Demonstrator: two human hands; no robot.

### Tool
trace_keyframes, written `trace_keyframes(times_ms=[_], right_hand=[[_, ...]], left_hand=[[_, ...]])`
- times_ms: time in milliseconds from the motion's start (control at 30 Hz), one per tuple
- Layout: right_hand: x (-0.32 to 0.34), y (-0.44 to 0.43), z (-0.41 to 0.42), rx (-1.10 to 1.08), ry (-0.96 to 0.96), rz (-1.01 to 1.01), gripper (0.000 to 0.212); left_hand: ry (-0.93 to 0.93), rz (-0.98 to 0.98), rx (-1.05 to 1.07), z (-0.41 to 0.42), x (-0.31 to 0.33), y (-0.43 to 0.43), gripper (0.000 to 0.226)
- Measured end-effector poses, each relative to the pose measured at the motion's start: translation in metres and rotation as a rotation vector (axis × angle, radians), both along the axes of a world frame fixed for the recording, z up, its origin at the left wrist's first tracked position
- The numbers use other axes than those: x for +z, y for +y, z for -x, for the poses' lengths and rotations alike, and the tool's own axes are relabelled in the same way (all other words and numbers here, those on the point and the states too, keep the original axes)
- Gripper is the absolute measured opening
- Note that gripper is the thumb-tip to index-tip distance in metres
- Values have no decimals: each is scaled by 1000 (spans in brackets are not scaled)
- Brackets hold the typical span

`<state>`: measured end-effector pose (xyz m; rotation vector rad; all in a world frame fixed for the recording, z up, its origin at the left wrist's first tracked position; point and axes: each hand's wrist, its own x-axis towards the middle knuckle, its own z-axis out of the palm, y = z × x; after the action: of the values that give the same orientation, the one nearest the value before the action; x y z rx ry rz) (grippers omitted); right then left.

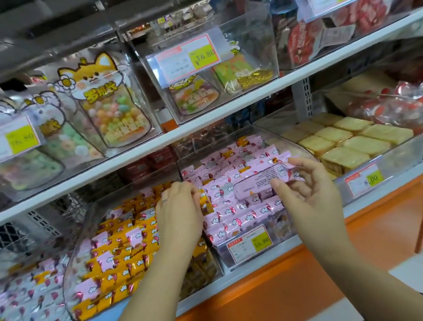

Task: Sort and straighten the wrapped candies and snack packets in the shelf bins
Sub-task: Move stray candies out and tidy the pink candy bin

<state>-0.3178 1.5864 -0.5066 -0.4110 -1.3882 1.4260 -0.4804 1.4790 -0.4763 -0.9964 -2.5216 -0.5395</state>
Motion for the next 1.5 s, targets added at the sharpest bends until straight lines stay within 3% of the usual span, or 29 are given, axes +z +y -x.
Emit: trace_keyframes(times_ms=[233, 400, 767, 967, 1100, 1267, 1400, 1500], right_hand=[[13, -5, 19, -6, -34, -20, 33], [18, -9, 49, -2, -130, -54, 29], [14, -7, 101, -21, -482, -342, 28], [26, -23, 116, 23, -778, -722, 28], [15, -30, 110, 78, -1042, -873, 57], [24, -32, 103, 156, -1353, -1042, 69], [27, -35, 97, 230, -1371, -1043, 62], [16, -40, 88, 90, -1030, -947, 45]], left_hand=[[27, -629, -221, -21, 20, -34, 10], [-87, -843, -142, -18, 18, -66, 14], [-140, -857, -76, 9, -10, -109, 8], [-210, -882, -50, 17, -15, -108, 8], [-250, -930, -56, 19, -13, -112, 10], [-277, -931, -33, 14, -14, -117, 11], [-335, -966, -5, 10, -16, -122, 11], [-364, -1018, 18, 8, -11, -127, 10]])
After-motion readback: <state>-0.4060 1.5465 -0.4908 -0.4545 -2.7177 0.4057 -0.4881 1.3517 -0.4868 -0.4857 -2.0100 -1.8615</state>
